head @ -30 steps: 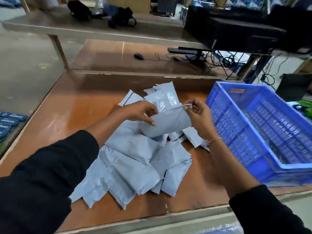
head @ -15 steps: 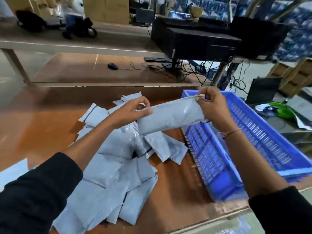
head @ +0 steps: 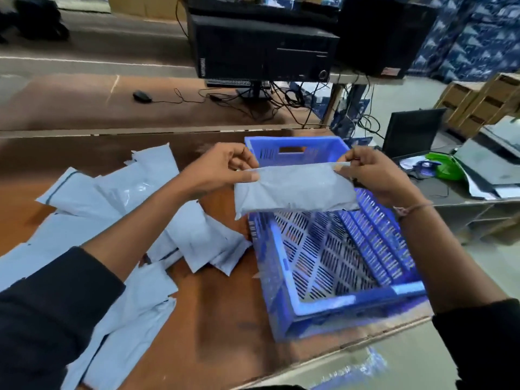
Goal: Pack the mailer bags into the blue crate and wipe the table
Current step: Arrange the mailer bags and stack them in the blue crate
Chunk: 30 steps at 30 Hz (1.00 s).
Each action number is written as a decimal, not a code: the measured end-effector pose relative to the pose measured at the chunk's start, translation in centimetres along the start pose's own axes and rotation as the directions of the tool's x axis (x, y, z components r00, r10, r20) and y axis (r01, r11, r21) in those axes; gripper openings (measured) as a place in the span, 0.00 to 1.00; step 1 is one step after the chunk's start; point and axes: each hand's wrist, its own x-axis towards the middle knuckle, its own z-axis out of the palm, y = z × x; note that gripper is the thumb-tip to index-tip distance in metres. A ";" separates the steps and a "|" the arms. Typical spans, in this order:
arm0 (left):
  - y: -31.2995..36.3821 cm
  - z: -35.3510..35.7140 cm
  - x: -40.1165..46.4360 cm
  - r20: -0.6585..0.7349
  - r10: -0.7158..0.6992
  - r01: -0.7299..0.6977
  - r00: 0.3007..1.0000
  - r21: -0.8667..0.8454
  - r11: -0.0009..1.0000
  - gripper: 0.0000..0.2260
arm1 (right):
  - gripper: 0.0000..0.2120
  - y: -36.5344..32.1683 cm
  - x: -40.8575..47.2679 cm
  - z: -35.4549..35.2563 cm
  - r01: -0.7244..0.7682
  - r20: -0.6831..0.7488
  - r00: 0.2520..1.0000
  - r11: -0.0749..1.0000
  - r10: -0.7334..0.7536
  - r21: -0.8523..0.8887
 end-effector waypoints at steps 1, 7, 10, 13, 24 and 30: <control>0.6 0.9 0.9 0.024 0.001 -0.002 1.000 0.036 0.999 0.11 | 0.05 1.0 0.1 -1.3 -0.001 0.005 1.000 0.999 0.002 -0.042; 3.7 8.6 6.0 0.323 -0.084 -0.051 0.943 0.389 0.920 0.09 | 0.09 5.4 2.0 -5.2 0.227 0.244 0.967 0.696 -0.076 -0.681; 2.7 12.9 7.5 0.435 -0.240 -0.108 0.868 0.637 0.763 0.08 | 0.12 7.5 2.7 -4.0 0.356 0.418 0.905 0.400 0.076 -0.844; 0.4 16.5 8.1 0.479 -0.430 -0.147 0.766 0.781 0.608 0.09 | 0.10 9.6 2.6 -1.7 0.481 0.529 0.806 0.226 0.267 -0.847; -3.0 21.5 8.4 0.526 -0.680 -0.212 0.511 0.843 0.494 0.16 | 0.05 14.9 3.2 1.3 0.659 0.641 0.546 0.197 0.539 -0.726; -2.9 22.1 7.7 0.549 -0.633 -0.222 0.545 0.823 0.523 0.15 | 0.15 13.4 1.5 1.1 0.611 0.650 0.609 0.254 0.454 -0.750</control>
